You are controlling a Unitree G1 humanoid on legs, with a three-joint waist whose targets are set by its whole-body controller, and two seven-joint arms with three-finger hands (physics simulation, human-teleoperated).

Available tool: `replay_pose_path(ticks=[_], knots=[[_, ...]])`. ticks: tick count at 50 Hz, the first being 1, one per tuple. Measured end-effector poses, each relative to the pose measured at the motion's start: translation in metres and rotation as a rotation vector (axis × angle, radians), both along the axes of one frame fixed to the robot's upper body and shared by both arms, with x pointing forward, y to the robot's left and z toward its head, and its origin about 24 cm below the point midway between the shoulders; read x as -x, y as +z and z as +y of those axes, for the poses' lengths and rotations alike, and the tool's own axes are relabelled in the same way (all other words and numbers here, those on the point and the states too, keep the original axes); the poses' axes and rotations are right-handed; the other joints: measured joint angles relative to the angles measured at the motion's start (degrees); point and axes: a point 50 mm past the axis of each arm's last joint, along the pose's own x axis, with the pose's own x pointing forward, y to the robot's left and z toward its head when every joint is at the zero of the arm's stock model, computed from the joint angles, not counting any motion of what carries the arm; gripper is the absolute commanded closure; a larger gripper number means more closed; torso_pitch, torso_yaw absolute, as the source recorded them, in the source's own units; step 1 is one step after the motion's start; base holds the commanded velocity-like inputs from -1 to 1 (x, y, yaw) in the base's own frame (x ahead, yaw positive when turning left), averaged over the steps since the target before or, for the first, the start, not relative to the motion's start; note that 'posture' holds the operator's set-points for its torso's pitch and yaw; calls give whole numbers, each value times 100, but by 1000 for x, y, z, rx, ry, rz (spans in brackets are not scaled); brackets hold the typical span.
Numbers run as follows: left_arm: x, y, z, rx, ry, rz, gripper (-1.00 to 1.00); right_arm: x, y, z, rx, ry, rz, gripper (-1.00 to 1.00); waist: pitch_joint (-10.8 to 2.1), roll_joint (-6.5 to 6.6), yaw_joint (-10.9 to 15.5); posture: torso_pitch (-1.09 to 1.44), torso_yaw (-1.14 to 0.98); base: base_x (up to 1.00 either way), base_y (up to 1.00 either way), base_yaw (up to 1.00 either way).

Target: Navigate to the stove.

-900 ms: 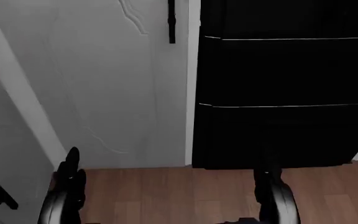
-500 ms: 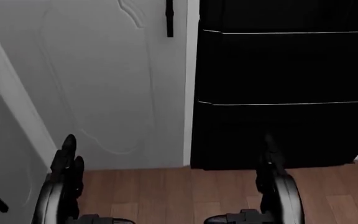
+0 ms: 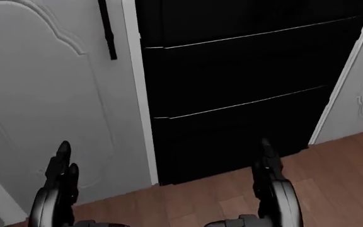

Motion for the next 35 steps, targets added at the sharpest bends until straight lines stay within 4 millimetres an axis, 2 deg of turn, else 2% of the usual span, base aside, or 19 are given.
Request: replay_pose_path(ticks=[7,9,10,11,14,15,21,23,24,25,27,29,35], knots=[[-2,5,-5,4,-20,-28,-100,-3,5,-4,5,-13,-29,-100,-52,-510,73,0,0,0,0,-51],[-2,5,-5,4,-21,-27,-100,-3,4,-4,4,-13,-27,-100,-86,-699,59,0,0,0,0,-54],[-3,5,-7,9,-24,-28,-100,-3,3,-6,9,-17,-24,-100,-90,-687,11,0,0,-1,0,-54],[-3,4,-9,13,-32,-23,-100,-3,2,-8,13,-25,-16,-100,-57,-613,-42,0,0,-2,0,-53],[-2,1,-14,19,-55,-8,-100,1,-4,-14,17,-52,15,-100,-56,-607,-161,0,0,0,0,-54],[-2,1,-14,18,-55,-6,-100,1,-5,-14,17,-53,18,-100,-63,-565,-171,0,0,-1,0,-55],[-3,6,-10,12,-38,-32,-100,-2,2,-9,13,-35,-17,-100,46,-187,-44,0,0,0,0,-54],[-3,7,-10,12,-38,-36,-100,-3,3,-9,12,-34,-21,-100,29,5,-19,0,0,0,0,-54],[-3,7,-9,10,-37,-39,-100,-3,4,-8,9,-33,-26,-100,-21,111,15,0,0,-2,0,-54],[-3,6,-6,3,-28,-34,-100,-4,3,-5,2,-25,-22,-100,-19,50,45,0,0,0,0,-54],[-1,2,-3,2,-12,-13,-100,-2,-1,-2,-3,-12,-1,-100,-2,42,53,0,0,0,0,-54],[0,1,-2,2,-8,-4,-100,-1,-3,-2,-4,-11,12,-100,-40,-7,35,0,0,-1,0,-53],[-2,4,-5,4,-21,-23,-100,-4,4,-7,-7,-33,-12,-100,-69,-442,67,0,0,-1,0,-54]])
